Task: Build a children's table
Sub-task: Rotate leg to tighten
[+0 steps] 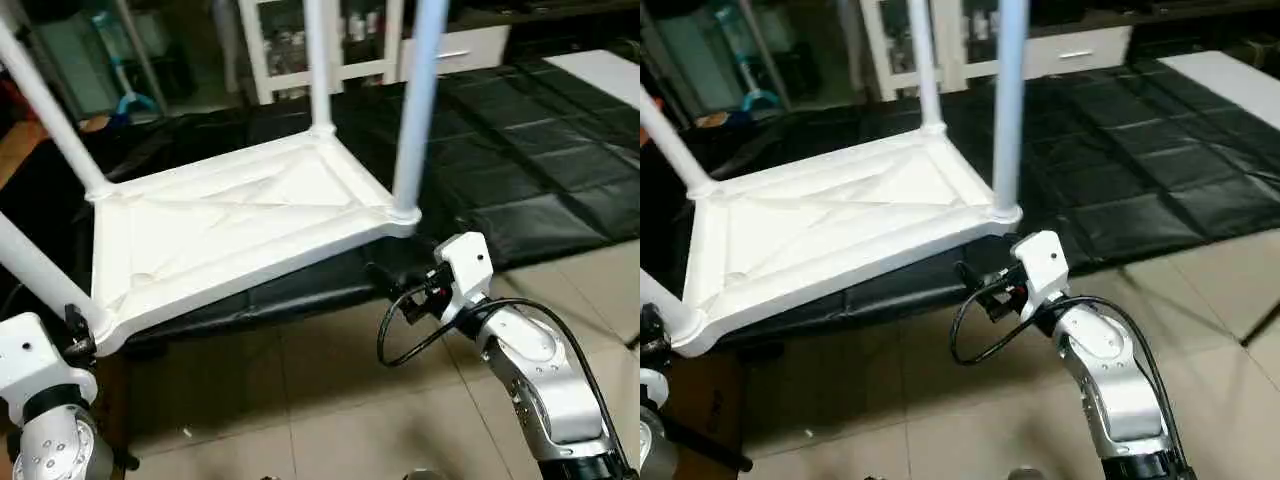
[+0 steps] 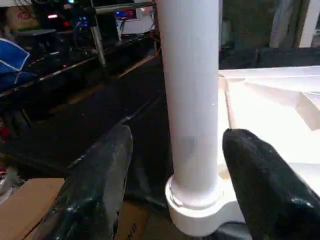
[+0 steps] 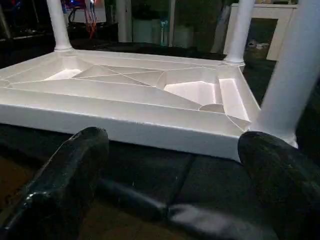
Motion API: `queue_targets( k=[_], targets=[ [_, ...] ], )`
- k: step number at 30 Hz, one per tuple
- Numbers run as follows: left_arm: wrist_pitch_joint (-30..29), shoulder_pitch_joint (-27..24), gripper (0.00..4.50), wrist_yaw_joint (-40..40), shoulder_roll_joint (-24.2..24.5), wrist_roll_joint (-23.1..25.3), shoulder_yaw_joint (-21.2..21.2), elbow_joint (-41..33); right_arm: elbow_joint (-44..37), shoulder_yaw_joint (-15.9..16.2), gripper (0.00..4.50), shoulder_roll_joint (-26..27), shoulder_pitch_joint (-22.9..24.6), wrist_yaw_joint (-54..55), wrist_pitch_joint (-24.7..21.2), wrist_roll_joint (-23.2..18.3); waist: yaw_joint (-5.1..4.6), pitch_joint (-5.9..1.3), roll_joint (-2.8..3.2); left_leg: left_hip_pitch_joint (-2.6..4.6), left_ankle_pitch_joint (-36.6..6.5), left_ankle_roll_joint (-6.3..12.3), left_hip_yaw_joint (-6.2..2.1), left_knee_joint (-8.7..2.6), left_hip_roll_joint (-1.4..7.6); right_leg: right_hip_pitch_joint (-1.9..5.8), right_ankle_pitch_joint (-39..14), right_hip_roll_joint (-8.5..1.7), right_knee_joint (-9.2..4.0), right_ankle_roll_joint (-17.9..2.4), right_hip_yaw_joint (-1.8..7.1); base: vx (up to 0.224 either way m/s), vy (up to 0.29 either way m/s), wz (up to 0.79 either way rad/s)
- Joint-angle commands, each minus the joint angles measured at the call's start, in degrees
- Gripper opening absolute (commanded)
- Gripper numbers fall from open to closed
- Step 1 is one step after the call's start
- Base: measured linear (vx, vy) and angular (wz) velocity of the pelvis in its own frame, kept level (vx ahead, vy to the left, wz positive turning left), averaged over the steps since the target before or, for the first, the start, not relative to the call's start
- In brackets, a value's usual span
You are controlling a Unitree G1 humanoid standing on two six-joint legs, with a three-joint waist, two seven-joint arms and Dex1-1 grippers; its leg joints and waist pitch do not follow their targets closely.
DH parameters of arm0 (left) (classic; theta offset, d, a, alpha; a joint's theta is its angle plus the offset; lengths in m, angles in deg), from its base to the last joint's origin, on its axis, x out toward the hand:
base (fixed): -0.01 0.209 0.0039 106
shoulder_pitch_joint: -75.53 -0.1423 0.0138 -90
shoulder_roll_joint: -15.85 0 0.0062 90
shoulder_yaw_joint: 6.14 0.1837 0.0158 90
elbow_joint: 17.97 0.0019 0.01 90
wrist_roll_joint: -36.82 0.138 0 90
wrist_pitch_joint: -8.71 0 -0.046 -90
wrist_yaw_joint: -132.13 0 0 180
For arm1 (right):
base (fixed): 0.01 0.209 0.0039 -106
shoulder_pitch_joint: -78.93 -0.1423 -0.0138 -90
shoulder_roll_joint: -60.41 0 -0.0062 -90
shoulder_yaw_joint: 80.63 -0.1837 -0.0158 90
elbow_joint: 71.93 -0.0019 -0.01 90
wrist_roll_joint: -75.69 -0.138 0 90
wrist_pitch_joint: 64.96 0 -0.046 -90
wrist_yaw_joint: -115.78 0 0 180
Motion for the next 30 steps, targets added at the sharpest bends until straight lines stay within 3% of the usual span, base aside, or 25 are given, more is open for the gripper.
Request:
queue_targets(
  k=[1, 2, 3, 4, 5, 6, 7, 8, 9, 10, 11, 12, 13, 14, 16, 18, 20, 23, 24, 28, 29, 30],
  targets=[
    [-0.90, 0.91, 3.14, -1.77, -3.74, -0.56, -1.92, 3.74, 0.41, 0.57, 4.50, -0.39, -0.81, -0.41, 0.49, 0.11, -0.11, -0.87, -0.12, -0.91, -46.56, -3.33, -0.69, -10.98, 3.83, 2.24, -28.86, 1.43, -2.24, -0.22, -2.98, 0.000, 0.000, 0.00],
    [-1.22, 2.58, 3.14, -2.09, -2.23, -0.91, -3.03, 5.50, 0.61, 0.83, 4.50, -0.61, -0.89, -0.54, 0.30, 0.30, 3.45, -1.05, 0.52, -7.23, -49.73, -3.28, 1.06, -15.90, 5.77, 8.03, -15.35, 1.64, 11.02, -1.13, -2.00, -0.139, -0.057, 0.11],
    [-1.22, 2.58, 3.14, -2.09, -2.23, -0.91, -3.03, 5.50, 0.61, 0.83, 4.50, -0.61, -0.89, -0.54, 0.30, 0.30, 5.92, -1.46, 0.19, -7.99, -46.31, -1.50, 2.89, -15.53, 6.23, 7.88, -13.40, 1.26, 11.04, -0.98, -0.41, -0.127, -0.140, 0.38],
    [-1.22, 2.58, 3.14, -2.09, -2.23, -0.91, -3.03, 5.50, 0.61, 0.83, 4.50, -0.61, -0.89, -0.54, 0.30, 0.30, 4.69, -3.32, -4.82, 2.89, -25.86, -1.61, 4.38, -3.65, 3.74, -2.42, -42.53, -0.33, 0.85, 3.73, 4.83, -0.080, -0.254, 0.52],
    [-1.28, 8.09, 3.14, -2.45, 1.88, -2.28, -4.72, 11.29, 1.19, 2.17, 4.50, -1.49, -0.83, -2.17, 0.54, 1.00, 4.16, -3.15, -3.96, 2.75, -0.30, 1.75, 0.61, 5.41, 0.75, -5.34, -63.37, -5.22, -8.18, 2.37, 9.33, 0.011, -0.213, 0.42],
    [-1.30, 8.70, 3.14, -2.45, 2.35, -2.42, -4.77, 11.95, 1.26, 2.32, 4.50, -1.58, -0.82, -2.34, 0.63, 1.09, 4.34, -2.57, -3.59, 0.45, 3.29, 1.96, -1.00, 5.00, 0.61, -2.61, -59.30, -4.77, -7.45, 0.17, 9.77, 0.023, -0.142, 0.15],
    [-1.27, 11.23, 3.14, -2.61, 4.16, -2.79, -5.02, 14.91, 1.46, 2.78, 4.50, -1.80, -0.85, -2.77, 0.86, 1.38, 4.65, -2.94, -3.60, -0.04, 0.49, 0.74, -1.49, 3.06, 1.70, -1.46, -53.31, -4.32, -5.53, -1.09, 8.81, 0.000, 0.000, 0.00],
    [-1.17, 12.75, 3.14, -2.82, 5.12, -2.86, -5.20, 16.78, 1.52, 2.94, 4.50, -1.81, -0.88, -2.83, 0.90, 1.48, 5.46, -4.21, -1.96, 2.20, -7.22, -2.20, -1.63, -1.63, 3.50, -2.45, -33.74, -0.55, -2.02, -3.81, 6.18, 0.000, 0.000, 0.00],
    [-1.23, 14.24, 3.14, -3.20, 6.09, -2.68, -5.37, 18.85, 1.52, 3.01, 4.50, -1.73, -0.96, -2.75, 0.88, 1.54, 5.27, -3.49, -2.68, 3.13, -14.79, -2.75, -1.31, -2.61, 3.96, -3.52, -27.31, 1.23, -1.68, -4.61, 5.57, -0.105, -0.041, 0.35],
    [-1.30, 15.51, 3.14, -3.57, 6.90, -2.48, -5.51, 20.63, 1.54, 3.06, 4.50, -1.65, -1.06, -2.67, 0.85, 1.58, 5.10, -4.74, -1.17, 3.05, -14.69, -2.76, -1.12, -3.71, 4.62, -2.00, -11.10, 0.99, -0.35, -7.86, 4.98, -0.086, -0.025, 0.19],
    [-0.95, 17.60, 3.14, -4.55, 7.97, -2.35, -6.13, 23.60, 1.54, 3.10, 4.50, -1.50, -1.24, -2.53, 0.77, 1.60, 4.79, -4.78, -0.92, 1.64, -13.99, -1.56, -0.99, -4.69, 4.70, -0.51, -3.94, 0.63, -0.51, -9.33, 4.24, -0.122, 0.005, 0.19],
    [-0.66, 18.22, 3.14, -4.95, 8.20, -2.44, -6.48, 24.50, 1.58, 3.12, 4.50, -1.43, -1.36, -2.50, 0.74, 1.62, 4.34, -4.22, -1.16, 0.56, -17.33, -1.45, -1.16, -5.50, 4.85, 0.05, -6.17, 0.11, -0.84, -9.68, 3.99, -0.036, 0.070, -0.06],
    [-0.66, 18.22, 3.14, -4.95, 8.20, -2.44, -6.48, 24.50, 1.58, 3.12, 4.50, -1.43, -1.36, -2.50, 0.74, 1.62, 4.07, -4.00, -1.27, 0.39, -19.62, -1.95, -1.05, -5.58, 4.71, -0.10, -8.94, -0.05, -1.15, -9.56, 3.96, -0.044, 0.099, -0.04],
    [-0.05, 20.69, 3.14, -4.41, 9.18, -2.97, -6.58, 27.41, 1.38, 3.04, 4.50, -1.43, -1.34, -2.41, 0.67, 1.55, 3.64, -3.83, -1.51, 0.85, -23.64, -2.87, -0.80, -5.67, 4.48, -0.50, -14.47, -0.46, -1.98, -9.20, 4.08, -0.008, 0.070, -0.04],
    [0.47, 23.07, 3.14, -2.95, 9.98, -3.61, -6.38, 30.13, 1.20, 3.01, 4.50, -1.52, -1.29, -2.35, 0.65, 1.47, 3.31, -4.23, -1.28, 0.97, -23.61, -3.27, -0.63, -5.41, 3.90, -0.59, -17.99, -0.74, -2.49, -8.11, 4.36, 0.000, 0.000, 0.00],
    [0.90, 26.39, 3.14, 0.73, 10.68, -5.09, -5.28, 33.25, 1.09, 2.85, 4.50, -1.90, -1.15, -2.41, 0.78, 1.36, 3.12, -4.36, -1.25, 0.10, -20.86, -3.26, -0.93, -5.67, 4.19, -0.11, -14.82, -1.06, -2.33, -8.05, 4.36, 0.000, 0.000, 0.00],
    [2.82, 30.05, 3.14, 3.66, 11.94, -5.90, -4.23, 38.58, 2.00, 2.33, 4.50, -2.27, -1.47, -1.83, 1.33, 1.73, 2.94, -5.04, -1.44, 0.02, -15.99, -2.39, -0.50, -5.22, 4.08, -0.11, -7.78, -0.94, -2.07, -9.02, 4.32, 0.000, 0.000, 0.00],
    [4.07, 33.49, 3.14, 2.04, 13.50, -5.01, -4.33, 43.79, 2.87, 2.04, 4.50, -2.02, -2.12, -0.98, 1.68, 2.16, 2.86, -5.42, -1.59, -0.48, -11.37, -0.52, -0.17, -4.71, 3.87, 0.32, -3.11, -1.04, -1.73, -10.24, 4.17, 0.000, 0.000, 0.00],
    [4.47, 35.01, 3.14, 1.72, 13.90, -5.01, -4.31, 45.61, 2.86, 2.15, 4.50, -1.93, -2.21, -0.89, 1.65, 2.25, 2.97, -5.59, -1.76, -0.73, -8.22, 0.31, -0.09, -4.44, 4.00, 0.50, 0.64, -1.13, -1.48, -10.92, 4.15, 0.000, 0.000, 0.00],
    [5.97, 38.78, 3.14, 2.28, 14.90, -4.63, -3.42, 50.34, 2.77, 2.45, 4.50, -1.88, -2.23, -0.84, 1.67, 2.40, 3.78, -6.15, -1.58, -0.59, -1.35, 3.09, 0.21, -3.63, 4.22, 0.50, 9.50, -1.20, -0.60, -13.07, 3.77, 0.000, 0.000, 0.00],
    [7.04, 41.22, 3.14, 2.74, 15.73, -3.88, -2.62, 53.73, 2.83, 2.53, 4.50, -1.89, -2.29, -0.85, 1.71, 2.43, 3.93, -6.04, -1.41, -0.58, -1.61, 3.42, 0.29, -3.70, 4.17, 0.32, 9.29, -1.09, -0.67, -13.29, 3.67, 0.000, 0.000, 0.00],
    [9.87, 45.44, 3.14, 3.74, 17.44, -2.96, -1.53, 60.63, 3.00, 2.66, 4.50, -2.01, -2.42, -0.75, 1.81, 2.37, 4.53, -5.99, -1.07, 0.09, -4.83, 3.54, 0.51, -3.77, 4.13, -0.18, 6.12, -1.01, -1.06, -13.33, 3.64, 0.000, 0.000, 0.00]
  ],
)
